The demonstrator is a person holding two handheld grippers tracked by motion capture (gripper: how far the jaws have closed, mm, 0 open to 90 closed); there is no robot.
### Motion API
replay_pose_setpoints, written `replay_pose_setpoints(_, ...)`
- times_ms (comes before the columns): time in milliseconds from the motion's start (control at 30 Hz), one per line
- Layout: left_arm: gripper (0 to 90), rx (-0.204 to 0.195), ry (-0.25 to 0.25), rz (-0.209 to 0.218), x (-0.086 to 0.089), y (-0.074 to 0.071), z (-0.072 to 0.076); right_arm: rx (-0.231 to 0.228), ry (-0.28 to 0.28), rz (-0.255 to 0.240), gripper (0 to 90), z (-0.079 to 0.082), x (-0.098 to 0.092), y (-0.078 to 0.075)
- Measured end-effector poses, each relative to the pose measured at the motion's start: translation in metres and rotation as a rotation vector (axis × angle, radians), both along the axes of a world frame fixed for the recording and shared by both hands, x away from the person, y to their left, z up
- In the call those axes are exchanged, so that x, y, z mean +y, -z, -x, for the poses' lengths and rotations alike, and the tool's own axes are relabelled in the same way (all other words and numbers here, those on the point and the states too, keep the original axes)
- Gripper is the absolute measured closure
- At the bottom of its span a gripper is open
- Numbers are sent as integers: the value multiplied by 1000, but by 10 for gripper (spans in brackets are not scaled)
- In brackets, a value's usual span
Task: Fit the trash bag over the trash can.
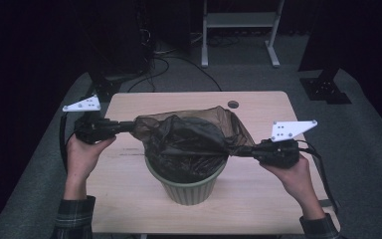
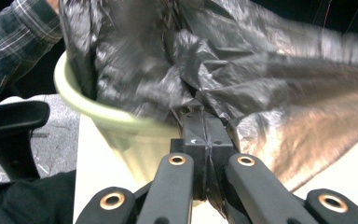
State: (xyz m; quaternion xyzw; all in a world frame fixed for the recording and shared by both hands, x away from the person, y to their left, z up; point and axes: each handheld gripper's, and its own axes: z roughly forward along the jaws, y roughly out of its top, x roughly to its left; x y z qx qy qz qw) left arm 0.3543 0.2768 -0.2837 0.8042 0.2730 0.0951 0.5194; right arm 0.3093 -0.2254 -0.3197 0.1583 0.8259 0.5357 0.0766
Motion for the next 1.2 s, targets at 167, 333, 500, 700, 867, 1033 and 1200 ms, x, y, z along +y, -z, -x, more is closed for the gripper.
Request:
replay_pose_setpoints(167, 900, 0, -30, 17, 16, 14, 13, 30, -14, 19, 898, 16, -8, 16)
replay_pose_setpoints(333, 900, 12, -41, 47, 27, 31, 19, 78, -37, 54, 890, 21, -4, 39)
replay_pose_setpoints(500, 900, 0, -29, 48, 25, 32, 20, 46, -9, 25, 718, 18, -8, 26)
replay_pose_setpoints(700, 900, -14, -19, 48, 22, 27, 16, -40, 14, -48, 653, 20, -23, -14)
replay_pose_setpoints(867, 900, -15, -13, 49, 18, 27, 15, -92, 62, -96, 599, 4, -23, -41)
replay_pose_setpoints(1033, 900, -15, -10, 50, 16, 26, 13, -79, 94, -68, 553, -39, 4, -51)
replay_pose_setpoints(1200, 900, -23, -8, 53, 15, 26, 10, -6, 91, -9, 755, -80, 30, -38)
